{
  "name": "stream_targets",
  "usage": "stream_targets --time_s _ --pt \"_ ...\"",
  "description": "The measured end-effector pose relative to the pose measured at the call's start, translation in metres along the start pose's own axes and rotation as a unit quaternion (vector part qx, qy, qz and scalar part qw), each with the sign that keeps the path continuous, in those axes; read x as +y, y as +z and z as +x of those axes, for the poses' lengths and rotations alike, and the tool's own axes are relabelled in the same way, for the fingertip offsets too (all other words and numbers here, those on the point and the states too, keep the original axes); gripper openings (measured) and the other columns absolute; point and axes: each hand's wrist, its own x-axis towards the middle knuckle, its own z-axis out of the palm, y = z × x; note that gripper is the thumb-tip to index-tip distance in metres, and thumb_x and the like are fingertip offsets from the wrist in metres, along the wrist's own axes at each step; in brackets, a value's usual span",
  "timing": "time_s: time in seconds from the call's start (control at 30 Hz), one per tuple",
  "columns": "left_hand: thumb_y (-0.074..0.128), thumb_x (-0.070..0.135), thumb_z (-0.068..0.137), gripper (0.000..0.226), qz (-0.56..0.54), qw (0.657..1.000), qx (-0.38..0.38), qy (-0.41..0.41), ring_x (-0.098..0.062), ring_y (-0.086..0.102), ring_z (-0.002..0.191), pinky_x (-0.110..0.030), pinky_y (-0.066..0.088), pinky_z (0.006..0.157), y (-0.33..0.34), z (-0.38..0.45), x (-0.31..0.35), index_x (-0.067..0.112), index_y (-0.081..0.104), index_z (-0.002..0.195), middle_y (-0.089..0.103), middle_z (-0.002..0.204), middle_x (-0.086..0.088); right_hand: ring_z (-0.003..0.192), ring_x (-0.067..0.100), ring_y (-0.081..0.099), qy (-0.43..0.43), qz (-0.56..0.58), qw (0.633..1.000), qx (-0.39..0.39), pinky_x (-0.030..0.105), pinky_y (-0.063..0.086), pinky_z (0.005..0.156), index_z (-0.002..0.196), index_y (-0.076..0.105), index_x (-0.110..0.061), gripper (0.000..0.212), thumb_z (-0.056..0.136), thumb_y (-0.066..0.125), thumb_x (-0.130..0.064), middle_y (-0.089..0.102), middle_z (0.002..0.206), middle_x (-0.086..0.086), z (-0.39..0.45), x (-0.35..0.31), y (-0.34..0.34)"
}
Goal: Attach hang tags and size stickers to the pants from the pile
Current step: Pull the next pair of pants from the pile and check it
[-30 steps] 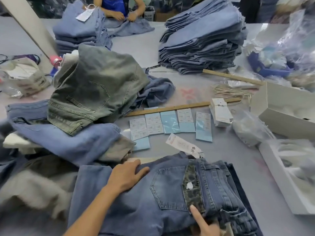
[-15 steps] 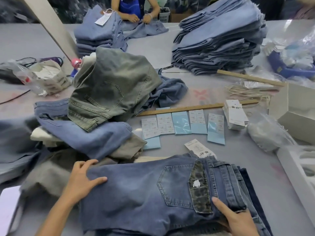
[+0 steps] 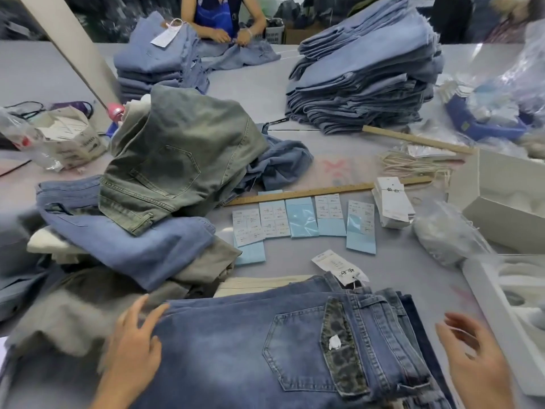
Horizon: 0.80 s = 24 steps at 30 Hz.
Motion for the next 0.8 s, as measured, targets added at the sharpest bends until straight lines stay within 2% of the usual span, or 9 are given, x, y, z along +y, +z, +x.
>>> stream_targets --time_s 0.07,0.17,0.27,0.33,0.4,0.47,0.57,0.67,0.8 --pt "0.046 0.025 0.076 0.055 0.029 0.997 0.053 0.038 -0.045 0.056 0.112 -0.062 0.050 0.086 0.007 0.004 0.038 0.011 0.073 0.122 0.057 0.137 -0.024 0.084 -0.005 0.063 -0.052 -0.074 0.994 -0.059 0.011 0.050 0.075 0.108 0.066 -0.023 0.019 0.093 0.071 -0.014 0.072 0.107 0.005 0.037 -0.009 0.021" --pt "0.044 0.038 0.093 0.050 -0.095 0.991 0.030 0.093 -0.032 0.059 0.120 -0.053 0.051 0.098 0.027 0.019 0.116 0.014 0.069 0.128 0.060 0.136 -0.011 0.108 0.023 0.064 0.025 -0.147 0.968 -0.203 0.040 0.052 0.090 0.134 0.058 -0.013 0.046 0.095 0.069 -0.034 0.066 0.125 0.010 0.086 -0.024 0.084" --pt "0.045 0.048 0.102 0.043 -0.165 0.974 -0.066 0.140 -0.021 0.058 0.126 -0.042 0.047 0.108 0.054 0.032 0.179 0.024 0.065 0.132 0.060 0.136 0.002 0.094 0.026 0.070 0.136 -0.163 0.914 -0.345 0.033 0.055 0.071 0.123 0.066 -0.003 0.042 0.091 0.076 -0.027 0.074 0.107 0.011 0.109 -0.030 0.136" --pt "0.053 0.042 0.103 0.033 -0.207 0.960 -0.134 0.135 -0.006 0.050 0.131 -0.033 0.040 0.113 0.071 0.039 0.205 0.036 0.058 0.135 0.056 0.138 0.017 0.084 0.024 0.075 0.137 -0.143 0.903 -0.381 0.039 0.061 0.077 0.112 0.070 -0.004 0.023 0.090 0.075 -0.010 0.076 0.097 0.012 0.117 -0.024 0.150" --pt "0.060 0.036 0.101 0.027 -0.290 0.940 -0.159 0.084 0.007 0.052 0.123 -0.021 0.042 0.106 0.078 0.048 0.223 0.046 0.057 0.126 0.058 0.131 0.023 0.085 0.022 0.074 0.101 -0.081 0.914 -0.384 0.035 0.059 0.076 0.107 0.069 -0.006 0.016 0.091 0.071 -0.004 0.075 0.105 0.016 0.122 -0.021 0.151" --pt "0.066 0.029 0.098 0.028 -0.397 0.903 -0.166 -0.014 0.005 0.060 0.110 -0.013 0.048 0.092 0.078 0.061 0.234 0.048 0.057 0.116 0.065 0.120 0.015 0.090 0.022 0.072 0.040 -0.010 0.924 -0.380 0.032 0.053 0.078 0.102 0.071 -0.012 0.009 0.093 0.070 -0.010 0.075 0.106 0.012 0.124 -0.026 0.143" --pt "0.074 0.031 0.090 0.039 -0.524 0.822 -0.179 -0.131 -0.013 0.069 0.107 -0.027 0.055 0.094 0.077 0.084 0.244 0.036 0.057 0.125 0.070 0.113 0.002 0.099 0.019 0.073 -0.017 0.054 0.906 -0.418 0.028 0.056 0.079 0.098 0.077 -0.023 0.008 0.095 0.070 -0.021 0.078 0.103 0.001 0.116 -0.042 0.125" --pt "0.079 0.034 0.079 0.067 -0.605 0.760 -0.212 -0.108 -0.016 0.071 0.107 -0.033 0.059 0.090 0.069 0.099 0.257 0.027 0.051 0.140 0.074 0.115 0.001 0.100 0.019 0.073 -0.025 0.086 0.872 -0.480 0.029 0.059 0.081 0.103 0.078 -0.020 0.020 0.090 0.068 -0.031 0.077 0.107 0.005 0.108 -0.058 0.111" --pt "0.084 0.027 0.080 0.052 -0.622 0.749 -0.223 -0.044 -0.023 0.072 0.093 -0.029 0.058 0.073 0.052 0.102 0.281 0.019 0.065 0.128 0.075 0.109 -0.010 0.089 0.011 0.071 -0.044 0.063 0.869 -0.488 0.020 0.054 0.074 0.101 0.078 -0.012 0.018 0.097 0.064 -0.024 0.078 0.099 0.004 0.103 -0.066 0.105"
